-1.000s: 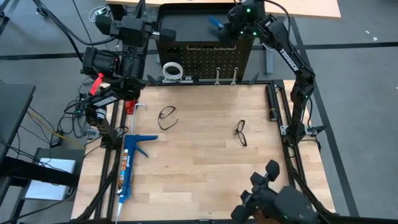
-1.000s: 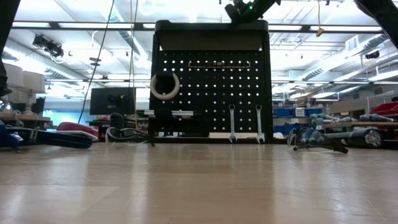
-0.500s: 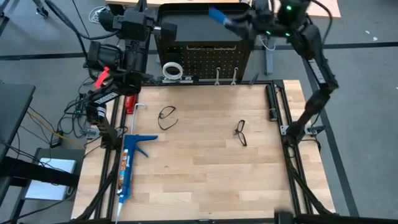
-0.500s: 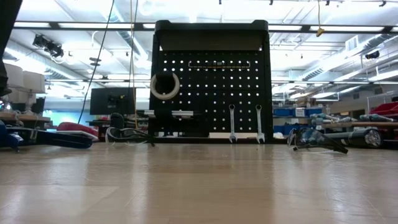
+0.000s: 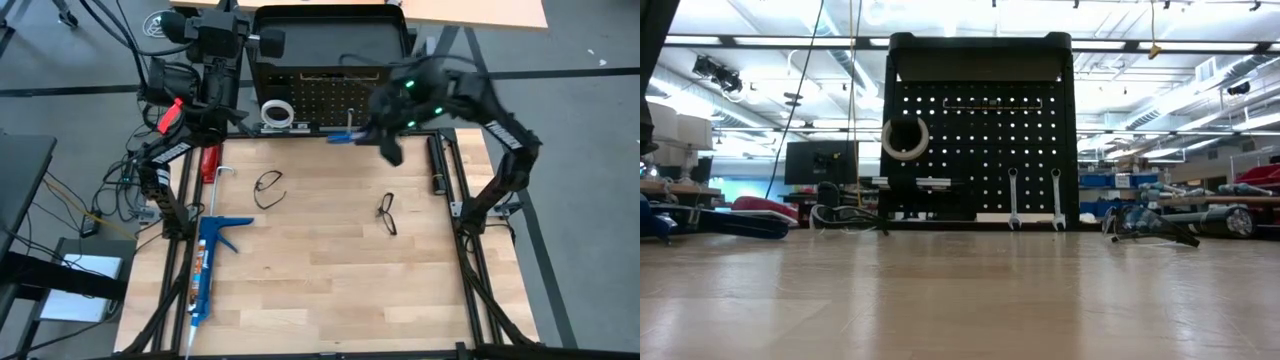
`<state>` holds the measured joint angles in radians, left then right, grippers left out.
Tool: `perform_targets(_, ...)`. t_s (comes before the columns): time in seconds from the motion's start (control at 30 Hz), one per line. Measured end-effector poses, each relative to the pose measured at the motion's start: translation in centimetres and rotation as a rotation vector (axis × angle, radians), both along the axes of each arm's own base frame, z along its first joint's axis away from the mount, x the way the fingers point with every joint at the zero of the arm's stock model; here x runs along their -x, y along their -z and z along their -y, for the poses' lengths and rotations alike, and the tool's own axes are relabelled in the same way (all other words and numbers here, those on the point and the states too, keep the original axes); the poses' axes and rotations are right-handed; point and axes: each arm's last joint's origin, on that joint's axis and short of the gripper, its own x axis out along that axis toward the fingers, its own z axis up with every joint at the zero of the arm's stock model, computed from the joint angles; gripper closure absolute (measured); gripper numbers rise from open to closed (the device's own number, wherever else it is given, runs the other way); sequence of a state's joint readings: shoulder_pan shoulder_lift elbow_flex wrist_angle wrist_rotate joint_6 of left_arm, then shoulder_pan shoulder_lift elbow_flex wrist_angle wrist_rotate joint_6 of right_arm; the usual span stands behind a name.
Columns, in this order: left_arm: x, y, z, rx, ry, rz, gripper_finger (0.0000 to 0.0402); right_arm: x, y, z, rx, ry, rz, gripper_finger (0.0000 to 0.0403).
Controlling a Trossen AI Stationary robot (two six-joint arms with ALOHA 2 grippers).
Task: Hang tools onto peg board
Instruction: Remove the blue screwdriver from the black pegboard
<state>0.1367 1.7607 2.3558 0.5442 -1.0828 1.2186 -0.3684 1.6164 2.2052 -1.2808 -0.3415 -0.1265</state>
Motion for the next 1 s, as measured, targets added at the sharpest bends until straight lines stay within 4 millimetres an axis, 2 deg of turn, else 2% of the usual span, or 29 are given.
perform_targets(0.17,0.0,0.0,0.1,0.002,0.011,0.021,0.0396,-3.4,5.4,-0.4,-0.074,-0.007,-0.080,0.0288)
perform_targets(0.3,0.2,-0.2,0.5,0.001,0.031,0.044,0.0396,-5.0,10.2,-1.5,-0.093,0.006,-0.085,0.0289)
perform_targets(0.57,0.9,-0.5,1.0,0.025,0.033,0.058,0.0396,-4.8,19.6,-2.9,-0.076,0.131,0.042,0.0290)
perform_targets(0.73,0.9,-0.4,1.0,0.047,0.023,0.057,0.0396,-4.9,26.3,-2.9,-0.173,0.181,0.033,0.0290)
perform_targets(0.83,0.7,-0.2,0.9,0.049,0.022,0.048,0.0396,-5.2,28.9,-2.9,-0.180,0.214,0.029,0.0288)
perform_targets(1.0,0.5,0.0,0.9,0.086,0.016,0.057,0.0396,-6.1,32.0,-3.0,-0.118,0.251,0.028,0.0286)
